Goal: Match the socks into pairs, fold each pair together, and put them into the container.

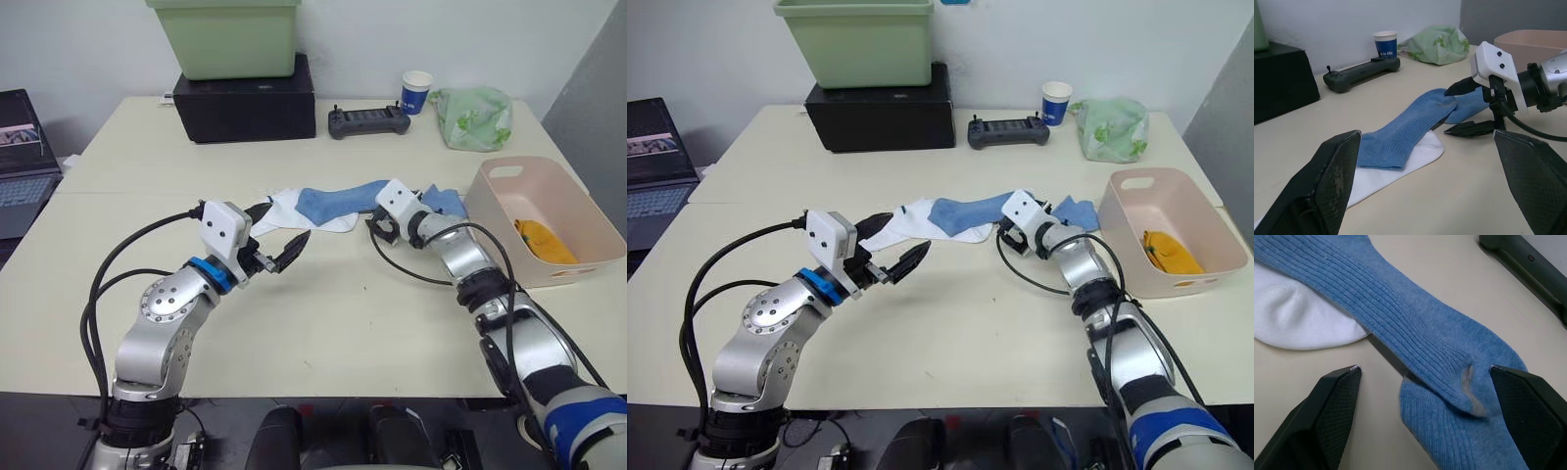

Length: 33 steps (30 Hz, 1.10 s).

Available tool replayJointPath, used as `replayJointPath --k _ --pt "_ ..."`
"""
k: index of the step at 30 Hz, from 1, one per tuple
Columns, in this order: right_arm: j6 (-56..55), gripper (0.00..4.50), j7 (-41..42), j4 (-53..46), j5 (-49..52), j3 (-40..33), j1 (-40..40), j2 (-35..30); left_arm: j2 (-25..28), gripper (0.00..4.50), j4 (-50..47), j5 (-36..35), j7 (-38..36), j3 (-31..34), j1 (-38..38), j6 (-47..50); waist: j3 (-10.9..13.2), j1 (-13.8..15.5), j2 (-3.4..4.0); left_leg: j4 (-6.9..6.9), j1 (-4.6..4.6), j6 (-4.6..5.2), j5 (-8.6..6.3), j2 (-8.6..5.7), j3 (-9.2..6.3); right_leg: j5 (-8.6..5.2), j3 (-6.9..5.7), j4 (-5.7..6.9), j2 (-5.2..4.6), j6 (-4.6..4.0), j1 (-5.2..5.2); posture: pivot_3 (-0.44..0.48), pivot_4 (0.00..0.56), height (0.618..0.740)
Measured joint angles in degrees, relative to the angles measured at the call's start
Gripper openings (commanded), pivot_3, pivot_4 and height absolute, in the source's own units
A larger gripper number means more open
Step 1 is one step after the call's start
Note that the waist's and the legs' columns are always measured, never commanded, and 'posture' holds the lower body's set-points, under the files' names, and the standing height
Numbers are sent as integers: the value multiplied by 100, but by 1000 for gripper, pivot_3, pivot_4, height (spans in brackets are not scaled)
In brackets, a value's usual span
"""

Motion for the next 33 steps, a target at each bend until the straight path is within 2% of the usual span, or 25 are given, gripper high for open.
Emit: replayJointPath --k 1,2,7,13,17,20,25,29,33 --pt "-94 4119 -44 152 -22 -4 -60 23 -4 4500 -15 1 25 -13 18 -3 0 -9 0 0 0 0 0 -1 0 0 1 0 -1 0 0 0 150 740" --pt "-160 3950 -51 252 -53 -5 -98 46 -5 4500 -20 2 42 -18 25 -4 0 -19 0 0 0 0 0 -2 1 0 1 0 -2 0 0 0 150 740" --pt "-447 2046 -145 717 -114 -4 -231 125 -19 4500 -25 14 67 -81 26 -30 0 -24 0 0 0 0 0 -2 0 0 0 1 -2 0 0 0 150 740" --pt "-597 13 -174 1025 -109 -73 -323 156 -87 4500 -25 30 84 -116 20 -51 0 -41 0 0 0 -1 1 0 1 0 2 2 -2 0 -1 0 150 740" --pt "-810 13 -77 1001 -98 -158 -370 148 -115 4500 -7 118 117 -116 21 -182 0 -45 0 -1 0 -1 1 0 0 0 2 2 -2 0 0 0 150 740" --pt "-838 13 268 539 -75 -179 -272 85 -82 4500 25 137 72 -116 20 -205 0 -46 1 -1 0 -1 1 0 0 0 1 2 -2 0 -2 0 150 740" --pt "-257 13 1193 -1447 165 -165 488 -211 212 4500 64 137 -58 -11 70 -214 0 -26 1 -2 -5 -1 0 3 -10 0 1 -1 -2 0 -1 0 150 740" --pt "624 13 2092 -3717 146 11 1624 -1057 490 4500 44 72 -270 165 478 -172 1 62 1 -2 -15 0 0 0 -15 -1 -1 -6 -7 1 -5 0 150 740" --pt "1359 13 2461 -5177 170 34 2293 -1393 604 4500 39 -66 -450 214 515 -129 1 60 1 0 -11 0 0 -2 -16 0 -1 2 -7 0 -3 0 150 740"
